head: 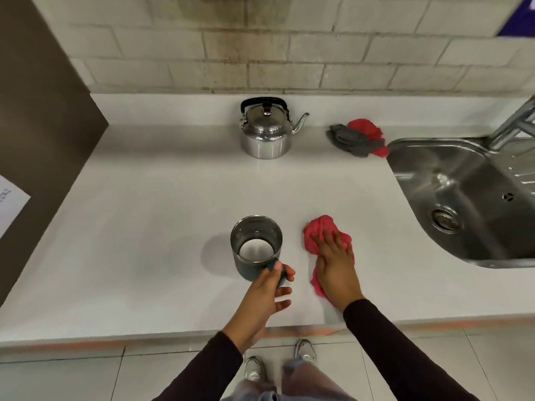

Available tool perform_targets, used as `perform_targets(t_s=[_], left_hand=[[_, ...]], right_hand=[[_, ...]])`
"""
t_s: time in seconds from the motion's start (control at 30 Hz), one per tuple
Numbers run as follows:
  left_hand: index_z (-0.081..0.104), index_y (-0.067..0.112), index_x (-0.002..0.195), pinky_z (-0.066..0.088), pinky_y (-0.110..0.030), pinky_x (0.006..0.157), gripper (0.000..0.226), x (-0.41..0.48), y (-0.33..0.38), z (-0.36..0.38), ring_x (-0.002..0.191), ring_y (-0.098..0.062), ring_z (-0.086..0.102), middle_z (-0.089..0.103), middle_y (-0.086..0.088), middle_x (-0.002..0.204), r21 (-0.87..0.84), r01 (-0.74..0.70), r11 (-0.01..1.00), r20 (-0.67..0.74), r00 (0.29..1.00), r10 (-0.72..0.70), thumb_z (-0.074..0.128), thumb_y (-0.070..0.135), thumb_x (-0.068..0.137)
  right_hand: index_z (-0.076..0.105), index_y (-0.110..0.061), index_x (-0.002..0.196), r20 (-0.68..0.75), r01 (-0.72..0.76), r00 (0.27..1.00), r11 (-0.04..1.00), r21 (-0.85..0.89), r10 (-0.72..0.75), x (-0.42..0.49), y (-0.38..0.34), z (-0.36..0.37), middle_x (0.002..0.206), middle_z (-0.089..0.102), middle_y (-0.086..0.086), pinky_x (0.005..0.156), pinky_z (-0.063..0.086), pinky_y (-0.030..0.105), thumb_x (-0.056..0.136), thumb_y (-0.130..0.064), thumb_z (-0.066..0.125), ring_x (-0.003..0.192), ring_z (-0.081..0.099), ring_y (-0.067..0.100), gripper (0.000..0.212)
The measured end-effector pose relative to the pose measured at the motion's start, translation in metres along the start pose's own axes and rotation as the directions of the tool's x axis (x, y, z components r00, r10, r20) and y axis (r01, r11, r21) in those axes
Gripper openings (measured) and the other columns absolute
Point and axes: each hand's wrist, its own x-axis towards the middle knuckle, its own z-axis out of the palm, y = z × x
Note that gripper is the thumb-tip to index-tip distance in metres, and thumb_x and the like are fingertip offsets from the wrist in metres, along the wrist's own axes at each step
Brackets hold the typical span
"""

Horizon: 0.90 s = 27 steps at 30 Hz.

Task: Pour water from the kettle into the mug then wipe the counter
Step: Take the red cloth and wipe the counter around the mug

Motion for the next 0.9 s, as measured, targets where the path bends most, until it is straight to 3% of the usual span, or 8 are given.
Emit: perform_targets(t_s=[0.17, 0.3, 0.37, 0.5, 0.63, 0.73, 0.8, 0.9], left_hand=[[0.046, 0.020, 0.072, 0.033, -0.024, 0.068, 0.034, 0.001, -0.007, -0.005, 0.067, -0.012, 0.036, 0.045, 0.005, 0.075, 0.171, -0.109, 0.979, -0.145, 0.980, 0.135, 0.032, 0.038, 0.098], [0.045, 0.018, 0.069, 0.032, -0.024, 0.065, 0.037, -0.004, 0.000, -0.011, 0.063, -0.011, 0.035, 0.045, 0.004, 0.071, 0.207, -0.102, 0.973, -0.172, 0.975, 0.139, 0.032, 0.036, 0.098], [0.046, 0.019, 0.067, 0.033, -0.024, 0.066, 0.038, -0.009, 0.003, -0.013, 0.063, -0.012, 0.035, 0.046, 0.004, 0.070, 0.199, -0.109, 0.974, -0.179, 0.973, 0.146, 0.032, 0.036, 0.098], [0.046, 0.023, 0.063, 0.034, -0.027, 0.067, 0.040, -0.023, 0.014, -0.027, 0.065, -0.014, 0.035, 0.047, 0.002, 0.071, 0.213, -0.153, 0.965, -0.207, 0.958, 0.197, 0.032, 0.038, 0.098], [0.048, 0.028, 0.058, 0.034, -0.025, 0.067, 0.043, -0.045, 0.025, -0.047, 0.065, -0.012, 0.036, 0.048, 0.006, 0.069, 0.215, -0.171, 0.961, -0.272, 0.935, 0.227, 0.033, 0.040, 0.097], [0.048, 0.028, 0.057, 0.033, -0.027, 0.067, 0.044, -0.062, 0.028, -0.060, 0.064, -0.014, 0.035, 0.047, 0.008, 0.066, 0.201, -0.186, 0.962, -0.336, 0.909, 0.246, 0.034, 0.039, 0.097], [0.047, 0.027, 0.057, 0.032, -0.029, 0.068, 0.044, -0.071, 0.030, -0.066, 0.065, -0.015, 0.035, 0.046, 0.003, 0.068, 0.211, -0.190, 0.959, -0.376, 0.890, 0.259, 0.034, 0.039, 0.097], [0.046, 0.019, 0.062, 0.031, -0.032, 0.069, 0.042, -0.079, 0.030, -0.072, 0.066, -0.017, 0.034, 0.044, -0.006, 0.072, 0.210, -0.198, 0.957, -0.421, 0.866, 0.271, 0.034, 0.038, 0.097]], right_hand=[[0.045, -0.019, 0.139, -0.055, -0.059, 0.996, 0.966, 0.252, 0.076, 0.003, -0.012, 0.008, 0.152, 0.036, 0.007, 0.119, 0.019, 0.040, 0.096, -0.003, 0.037, 0.144, 0.025, 0.025, 0.046], [0.046, -0.019, 0.137, 0.052, -0.128, 0.992, 0.891, 0.435, 0.117, 0.018, -0.026, 0.014, 0.143, 0.045, 0.013, 0.108, 0.033, 0.030, 0.098, -0.009, 0.036, 0.131, 0.042, 0.026, 0.042], [0.048, -0.025, 0.135, 0.084, -0.101, 0.994, 0.861, 0.499, 0.067, 0.029, -0.039, 0.019, 0.142, 0.047, 0.011, 0.107, 0.032, 0.027, 0.098, -0.011, 0.034, 0.130, 0.044, 0.024, 0.043], [0.046, -0.062, 0.118, 0.159, -0.036, 0.984, 0.802, 0.596, -0.075, 0.047, -0.071, 0.028, 0.136, 0.052, 0.000, 0.108, 0.036, 0.031, 0.094, -0.022, 0.032, 0.127, 0.048, 0.019, 0.049], [0.053, -0.048, 0.121, 0.302, -0.024, 0.927, 0.768, 0.640, -0.222, 0.054, -0.102, 0.043, 0.132, 0.058, 0.001, 0.108, 0.040, 0.043, 0.091, -0.043, 0.033, 0.123, 0.053, 0.018, 0.036], [0.048, -0.060, 0.113, 0.335, 0.134, 0.863, 0.810, 0.572, -0.379, 0.045, -0.118, 0.052, 0.124, 0.057, 0.007, 0.099, 0.043, 0.035, 0.093, -0.034, 0.037, 0.113, 0.055, 0.018, 0.034], [0.052, -0.054, 0.104, 0.352, 0.271, 0.798, 0.814, 0.514, -0.489, 0.035, -0.123, 0.054, 0.118, 0.054, -0.001, 0.099, 0.038, 0.032, 0.091, -0.020, 0.038, 0.114, 0.047, 0.018, 0.039], [0.064, -0.038, 0.102, 0.333, 0.628, 0.634, 0.716, 0.305, -0.698, 0.014, -0.117, 0.063, 0.120, 0.058, -0.001, 0.113, 0.021, 0.052, 0.085, -0.011, 0.046, 0.130, 0.037, 0.031, 0.037]])
